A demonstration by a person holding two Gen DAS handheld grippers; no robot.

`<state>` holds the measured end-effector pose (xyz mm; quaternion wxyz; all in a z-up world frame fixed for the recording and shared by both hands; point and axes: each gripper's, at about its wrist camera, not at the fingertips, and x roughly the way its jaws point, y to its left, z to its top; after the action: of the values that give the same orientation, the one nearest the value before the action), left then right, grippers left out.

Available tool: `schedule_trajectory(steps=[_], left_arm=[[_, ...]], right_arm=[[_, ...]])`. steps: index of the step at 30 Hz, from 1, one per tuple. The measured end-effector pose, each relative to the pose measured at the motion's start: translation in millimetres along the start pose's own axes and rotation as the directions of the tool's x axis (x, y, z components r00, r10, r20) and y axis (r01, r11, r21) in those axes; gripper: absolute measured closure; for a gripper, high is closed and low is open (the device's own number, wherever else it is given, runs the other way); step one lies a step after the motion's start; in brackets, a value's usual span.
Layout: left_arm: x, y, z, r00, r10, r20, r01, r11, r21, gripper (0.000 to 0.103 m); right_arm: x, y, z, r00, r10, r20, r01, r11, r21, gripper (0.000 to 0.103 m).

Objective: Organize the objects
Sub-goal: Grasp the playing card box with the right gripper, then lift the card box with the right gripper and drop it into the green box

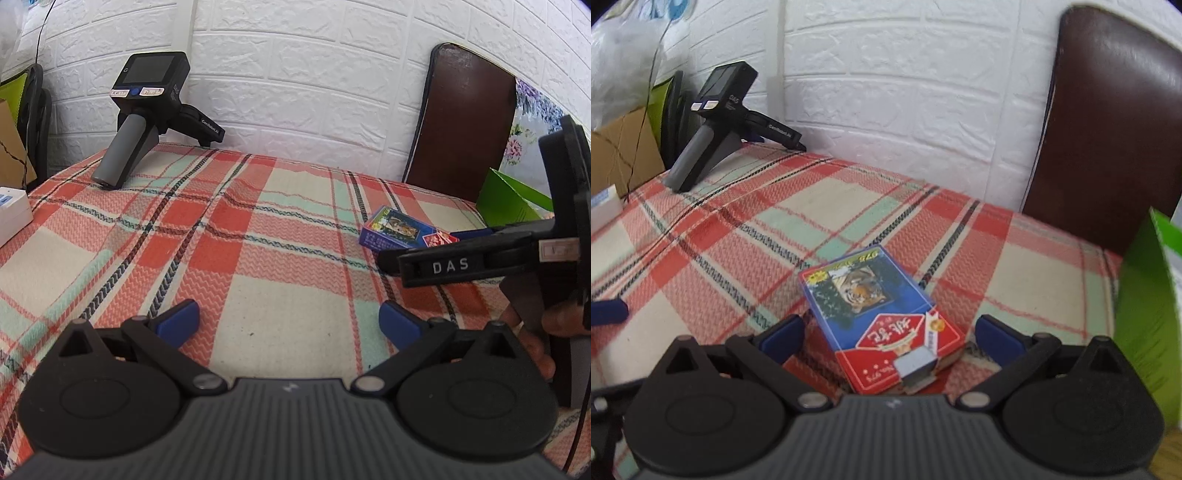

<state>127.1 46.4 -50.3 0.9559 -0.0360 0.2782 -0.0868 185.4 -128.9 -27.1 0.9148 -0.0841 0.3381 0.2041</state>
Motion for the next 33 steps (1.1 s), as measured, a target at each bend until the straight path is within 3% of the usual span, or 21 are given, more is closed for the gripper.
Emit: schedule_trajectory(steps=[5,9,25,29,33], left_arm=[[0,-1,0,1.000,0.008,-0.003,-0.008,1.000,0.009,0.000],[1,-5,-1,1.000,0.023,-0.008,-0.023,0.999,0.025,0.000],[3,-20,-4,0.993,0.116,-0.029,-0.112,0.987,0.113,0.000],[2,-23,-4,0.990,0.133,-0.035,-0.128,0.985,0.119,0.000],[-5,-23,-7,0.987,0.150,-0.053,-0.144,0.984,0.110,0.000]], right_arm=[[-22,9,-16,0.999,-0.015,0.035,0.015,1.000,-0.003,0.033],[-49,16,-37,0.998,-0.031,0.049,0.030,0.999,0.017,0.041],[-163,44,-131,0.996,-0.033,0.079,0.032,0.999,0.020,0.040],[-169,42,-136,0.997,-0.035,0.076,0.032,0.999,0.038,0.028],[-172,39,-140,0.996,-0.035,0.078,0.030,0.998,0.055,0.025]])
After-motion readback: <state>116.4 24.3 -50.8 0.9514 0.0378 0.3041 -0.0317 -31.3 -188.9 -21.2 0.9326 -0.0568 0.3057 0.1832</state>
